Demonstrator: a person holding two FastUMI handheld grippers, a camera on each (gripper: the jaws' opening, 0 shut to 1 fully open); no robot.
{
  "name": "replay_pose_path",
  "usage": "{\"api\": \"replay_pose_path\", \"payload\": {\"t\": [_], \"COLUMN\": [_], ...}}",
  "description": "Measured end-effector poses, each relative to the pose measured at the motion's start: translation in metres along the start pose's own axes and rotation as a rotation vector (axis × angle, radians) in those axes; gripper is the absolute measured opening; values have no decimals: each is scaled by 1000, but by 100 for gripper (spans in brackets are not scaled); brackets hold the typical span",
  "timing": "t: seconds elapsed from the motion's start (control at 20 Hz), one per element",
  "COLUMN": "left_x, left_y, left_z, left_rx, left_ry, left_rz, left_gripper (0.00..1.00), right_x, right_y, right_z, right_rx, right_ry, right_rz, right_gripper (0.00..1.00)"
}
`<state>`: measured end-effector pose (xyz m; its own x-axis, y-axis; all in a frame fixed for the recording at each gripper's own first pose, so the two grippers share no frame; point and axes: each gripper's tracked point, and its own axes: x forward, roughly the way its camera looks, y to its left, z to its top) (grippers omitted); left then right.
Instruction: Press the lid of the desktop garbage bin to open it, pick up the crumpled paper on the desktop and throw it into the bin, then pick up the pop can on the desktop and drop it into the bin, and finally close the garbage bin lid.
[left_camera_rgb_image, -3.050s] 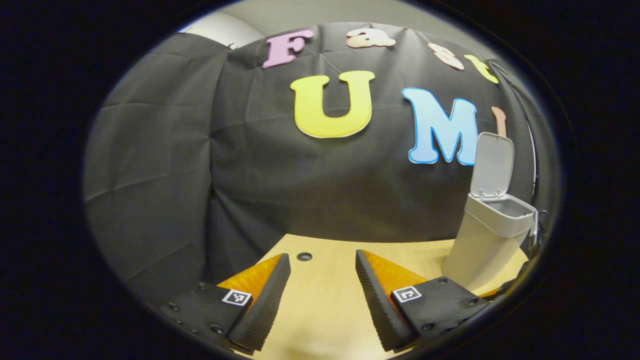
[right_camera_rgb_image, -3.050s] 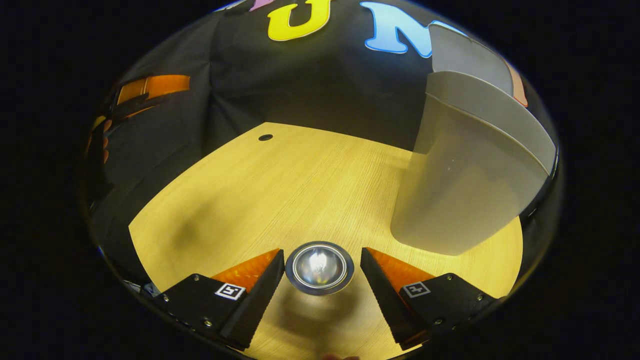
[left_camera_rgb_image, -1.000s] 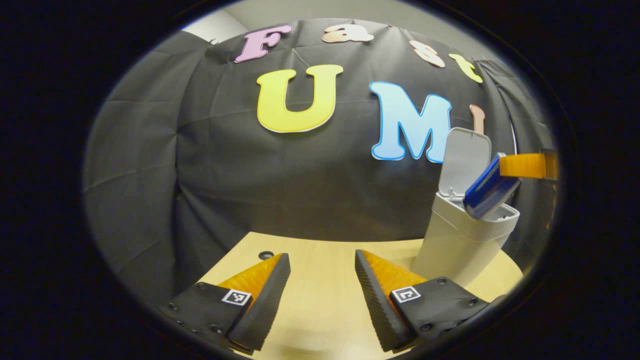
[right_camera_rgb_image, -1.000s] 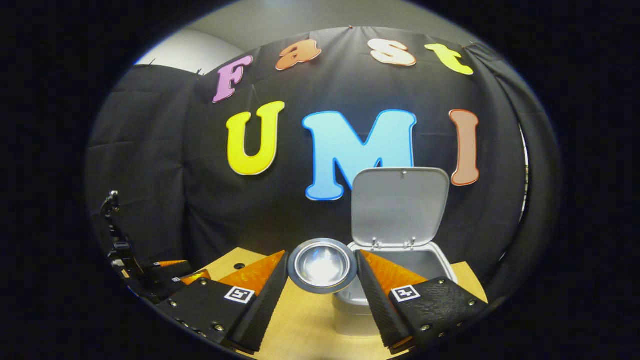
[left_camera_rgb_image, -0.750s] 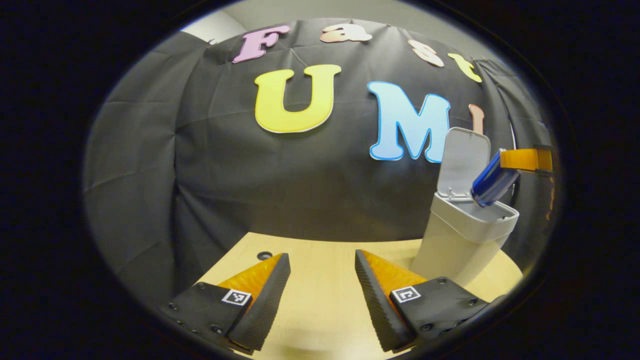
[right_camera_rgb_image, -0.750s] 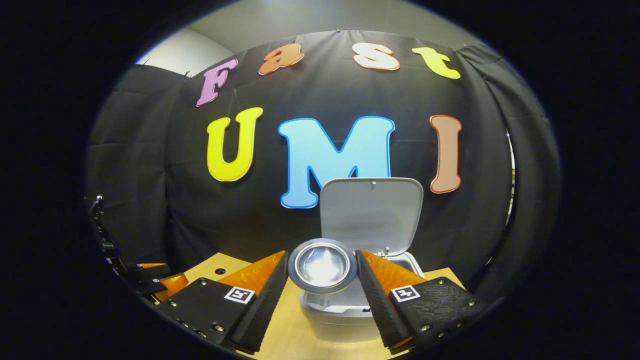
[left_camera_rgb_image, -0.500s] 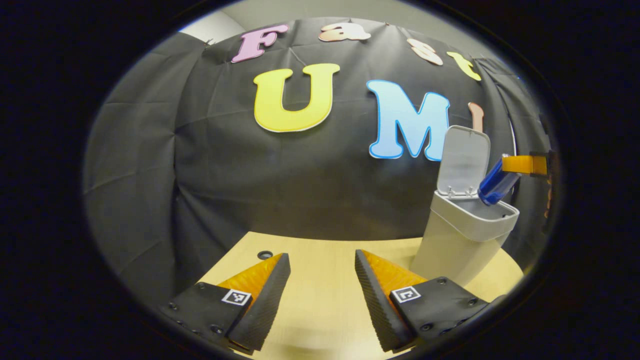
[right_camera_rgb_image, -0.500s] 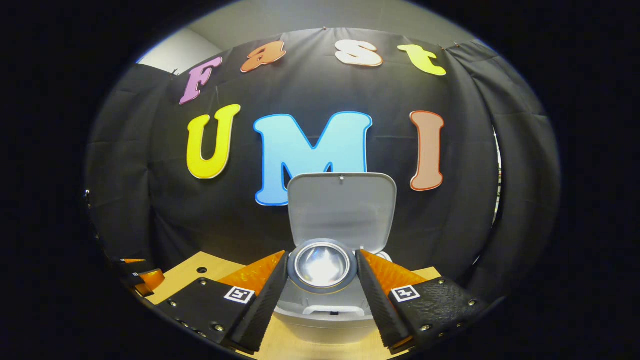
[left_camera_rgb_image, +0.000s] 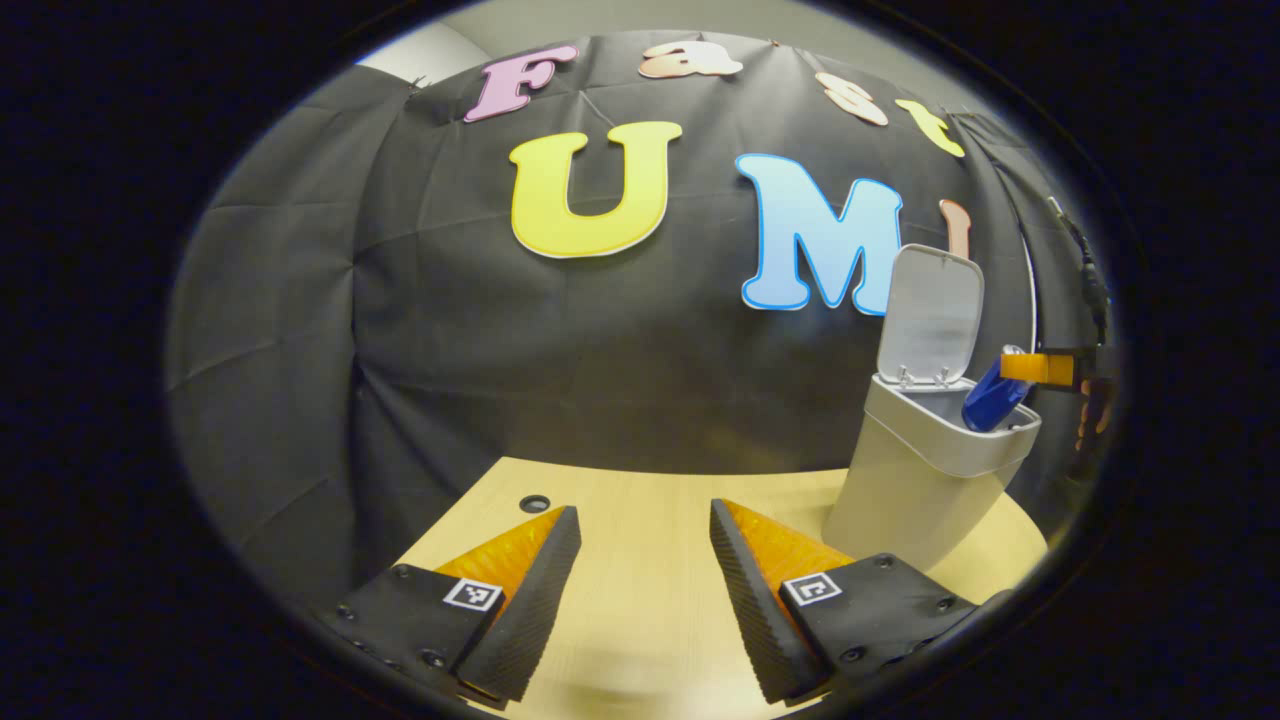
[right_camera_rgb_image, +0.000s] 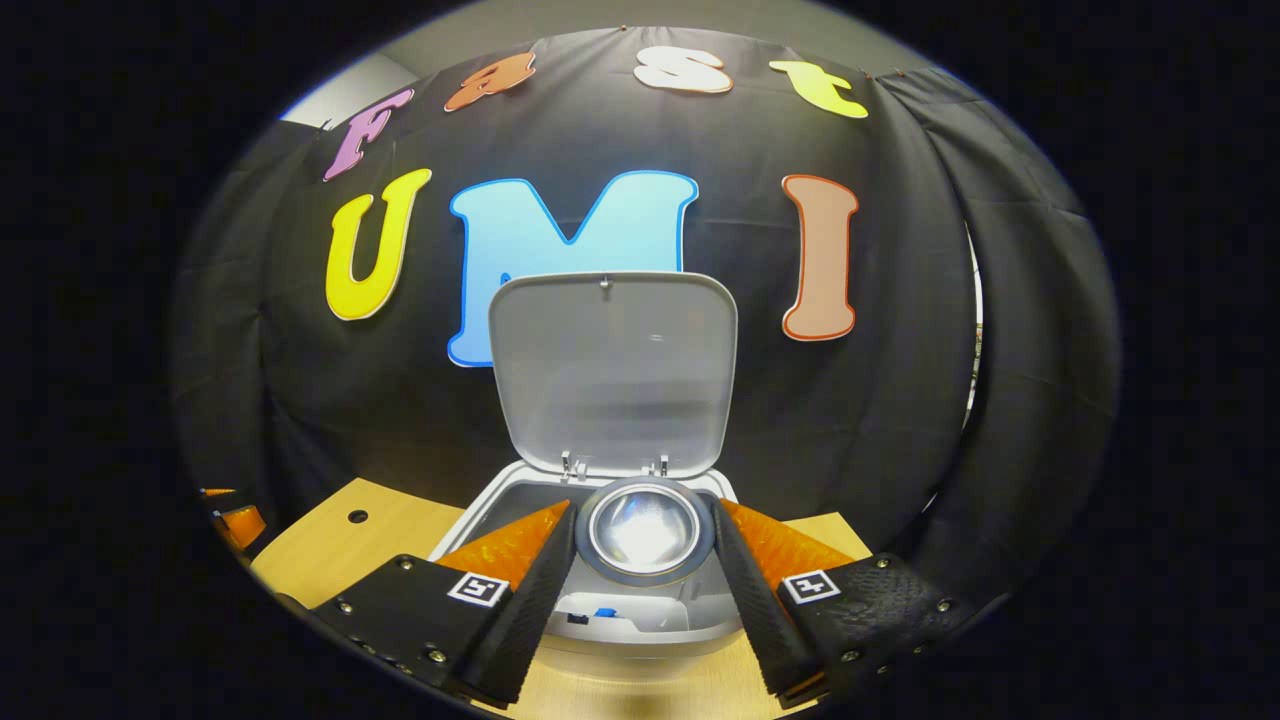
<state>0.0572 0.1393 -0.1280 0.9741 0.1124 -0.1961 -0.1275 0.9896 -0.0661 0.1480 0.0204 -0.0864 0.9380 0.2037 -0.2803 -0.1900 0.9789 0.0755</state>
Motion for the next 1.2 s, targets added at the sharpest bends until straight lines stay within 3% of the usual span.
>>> {"api": "replay_pose_path", "payload": {"t": [0.35, 0.4, 0.55, 0.75, 1.2], "left_x": [-2, -2, -3, -2, 1], "left_y": [1, 2, 5, 9, 9], "left_z": [-2, -3, -6, -8, -12], "left_rx": [8, 9, 11, 12, 7], "left_ry": [10, 12, 19, 25, 34], "left_rz": [11, 12, 17, 26, 30], "left_gripper": [85, 89, 85, 89, 85], "right_x": [28, 34, 43, 50, 57], "right_y": [2, 4, 7, 6, 12], "right_z": [-26, -31, -41, -40, -41], "right_rx": [35, 40, 50, 33, 22], "right_ry": [75, 91, 125, 122, 121], "right_rz": [17, 17, 17, -3, -17], "right_gripper": [84, 84, 84, 84, 85]}}
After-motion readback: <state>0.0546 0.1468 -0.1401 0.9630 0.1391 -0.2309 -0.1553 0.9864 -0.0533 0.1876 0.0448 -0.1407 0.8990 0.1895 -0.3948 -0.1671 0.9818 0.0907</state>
